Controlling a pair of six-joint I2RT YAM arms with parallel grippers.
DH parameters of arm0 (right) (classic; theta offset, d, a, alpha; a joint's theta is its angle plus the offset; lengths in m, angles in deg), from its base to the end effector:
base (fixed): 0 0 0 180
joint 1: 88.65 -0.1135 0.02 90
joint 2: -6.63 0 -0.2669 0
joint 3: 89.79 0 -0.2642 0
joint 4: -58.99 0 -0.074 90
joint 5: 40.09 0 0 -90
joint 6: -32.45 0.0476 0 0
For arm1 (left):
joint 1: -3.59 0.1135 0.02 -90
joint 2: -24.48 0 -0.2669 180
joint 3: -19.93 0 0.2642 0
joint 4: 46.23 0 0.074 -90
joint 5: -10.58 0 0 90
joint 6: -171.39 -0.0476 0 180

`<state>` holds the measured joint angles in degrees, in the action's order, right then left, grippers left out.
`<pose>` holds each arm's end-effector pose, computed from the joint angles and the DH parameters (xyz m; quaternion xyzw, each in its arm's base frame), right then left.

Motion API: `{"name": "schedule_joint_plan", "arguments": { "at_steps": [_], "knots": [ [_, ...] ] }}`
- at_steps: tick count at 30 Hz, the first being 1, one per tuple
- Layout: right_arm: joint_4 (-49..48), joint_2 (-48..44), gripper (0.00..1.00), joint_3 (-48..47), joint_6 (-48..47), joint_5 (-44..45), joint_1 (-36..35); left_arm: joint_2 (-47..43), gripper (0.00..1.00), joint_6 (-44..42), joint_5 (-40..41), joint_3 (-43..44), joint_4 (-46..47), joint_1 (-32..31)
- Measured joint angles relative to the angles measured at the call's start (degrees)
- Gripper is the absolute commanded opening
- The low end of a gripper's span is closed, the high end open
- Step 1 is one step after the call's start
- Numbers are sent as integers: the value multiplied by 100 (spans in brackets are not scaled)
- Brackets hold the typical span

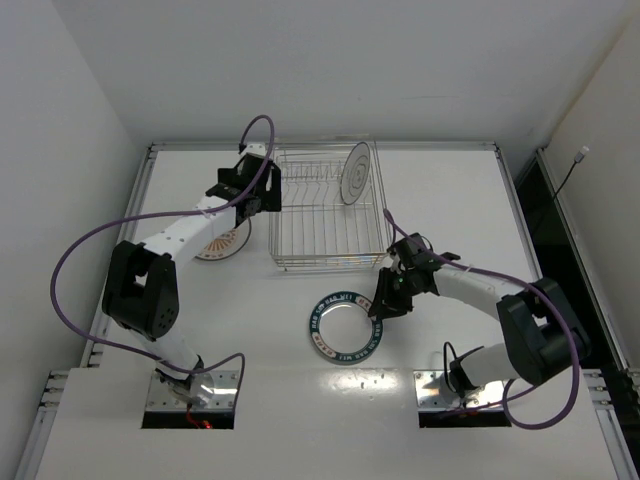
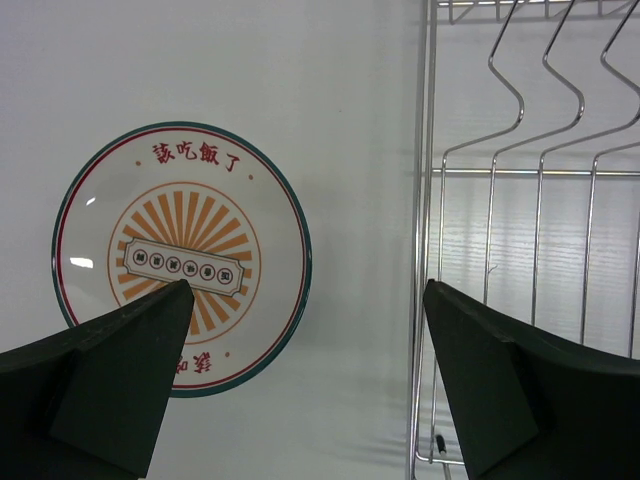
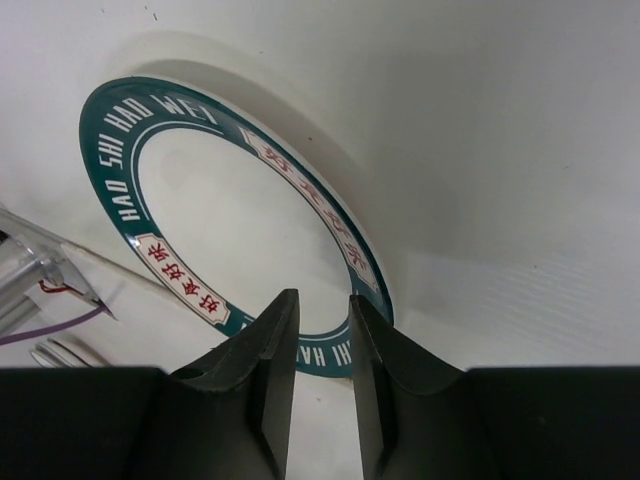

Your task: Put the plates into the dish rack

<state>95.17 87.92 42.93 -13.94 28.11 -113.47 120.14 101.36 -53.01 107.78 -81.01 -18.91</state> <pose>0.2092 0.1162 0.1183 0.1258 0.9597 0.2490 0.0349 0.3721 -0.1312 0.2643 -0.0721 0.8932 0.0532 0.4406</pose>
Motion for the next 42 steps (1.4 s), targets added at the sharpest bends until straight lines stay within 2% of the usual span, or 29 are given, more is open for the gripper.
{"name": "schedule_joint_plan", "arguments": {
  "at_steps": [2, 3, 6, 8, 12, 15, 18, 22, 27, 30, 32, 36, 38, 42],
  "knots": [
    [-11, 4, 30, 0, -17, -11, 0, -7, 100, 2, -44, 0, 0, 0],
    [-13, 2, 41, 0, -20, -13, 0, -24, 100, 11, -103, -2, -15, 0],
    [7, -46, 57, -2, -20, -52, -2, -271, 100, 105, -365, -153, -35, 0],
    [39, -203, 60, 0, -31, -55, -2, -778, 100, 214, -710, -566, -39, 39],
    [55, -1051, 63, 35, -39, -31, -2, -2435, 100, 428, -1827, -1473, -166, 136],
    [133, -1757, 63, 24, -76, 44, -2, -3595, 100, 603, -2914, -1864, -168, 249],
    [249, -2295, 63, 24, -120, 83, -2, -4428, 100, 1051, -4148, -2702, 348, 343],
    [367, -3003, 68, 28, -157, 76, -2, -5174, 100, 2068, -5587, -4885, 1464, 332],
    [422, -3722, 71, 7, -205, -17, -2, -5292, 100, 2975, -6043, -6579, 1952, 271],
    [372, -3862, 71, -59, -256, -179, -2, -5073, 100, 3432, -6164, -7038, 2693, 195],
    [323, -3895, 71, -103, -275, -286, -2, -4642, 100, 3746, -6225, -7145, 3521, 79],
    [243, -3893, 72, -229, -293, -431, -2, -3202, 100, 4223, -6225, -7149, 5217, -437],
    [212, -3884, 72, -310, -297, -455, -2, -2479, 97, 4411, -6205, -7149, 5910, -732],
    [157, -3729, 72, -531, -330, -511, -2, -745, 91, 5069, -6314, -7108, 8019, -1272]
  ]
}}
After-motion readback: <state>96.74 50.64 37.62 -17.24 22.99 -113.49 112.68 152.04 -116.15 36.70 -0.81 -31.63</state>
